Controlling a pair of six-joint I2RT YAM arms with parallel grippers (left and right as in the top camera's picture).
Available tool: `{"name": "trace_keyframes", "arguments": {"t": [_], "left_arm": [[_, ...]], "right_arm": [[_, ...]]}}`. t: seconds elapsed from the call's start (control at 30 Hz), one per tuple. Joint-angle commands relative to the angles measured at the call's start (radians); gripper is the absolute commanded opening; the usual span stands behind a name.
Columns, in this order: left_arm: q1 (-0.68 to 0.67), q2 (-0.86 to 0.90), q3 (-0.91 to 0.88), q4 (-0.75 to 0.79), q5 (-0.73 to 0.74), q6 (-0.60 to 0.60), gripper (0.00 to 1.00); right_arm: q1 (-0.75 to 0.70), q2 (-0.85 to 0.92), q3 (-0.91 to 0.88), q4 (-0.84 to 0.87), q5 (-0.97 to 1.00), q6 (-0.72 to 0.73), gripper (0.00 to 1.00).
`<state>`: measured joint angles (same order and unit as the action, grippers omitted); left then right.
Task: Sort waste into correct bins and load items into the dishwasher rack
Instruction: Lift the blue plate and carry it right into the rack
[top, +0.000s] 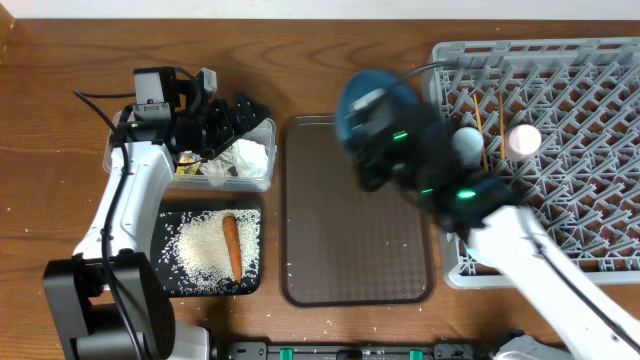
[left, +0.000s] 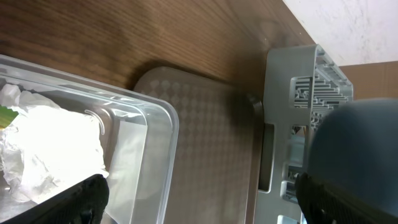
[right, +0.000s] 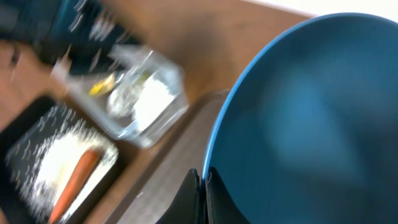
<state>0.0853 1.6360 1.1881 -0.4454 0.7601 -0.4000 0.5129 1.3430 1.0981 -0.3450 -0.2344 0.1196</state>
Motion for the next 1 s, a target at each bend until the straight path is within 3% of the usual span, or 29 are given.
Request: {"name": "trace_keyframes", "arguments": {"t": [0.0,0.33,0.47,0.63,0.97], "left_arm": [[0.004,-0.003,0.007,-0.003,0.013,-0.008,0.98],[0.004,-0.003,0.007,-0.003,0.013,-0.008,0.98],[0.004,-0.003,0.007,-0.003,0.013,-0.008,0.98],[0.004,-0.003,0.007,-0.003,0.013,-0.008,0.98],[0.004,-0.003,0.007,-0.003,0.013,-0.008,0.98]], "right_arm": [[-0.174,-0.103,0.001,-0.012,-0.171,0.034,0.01],[-0.876,-0.141,0.001,0.137,-0.905,0.107,0.01],[-1.054,-0.064,0.001,0.261,-1.071,0.133,0.01],[-1.152,0.087,0.001,0.502,-1.215,0.250,0.01],[-1.174,0.354,0.001,0.990,-1.256,0.555,0.01]]}}
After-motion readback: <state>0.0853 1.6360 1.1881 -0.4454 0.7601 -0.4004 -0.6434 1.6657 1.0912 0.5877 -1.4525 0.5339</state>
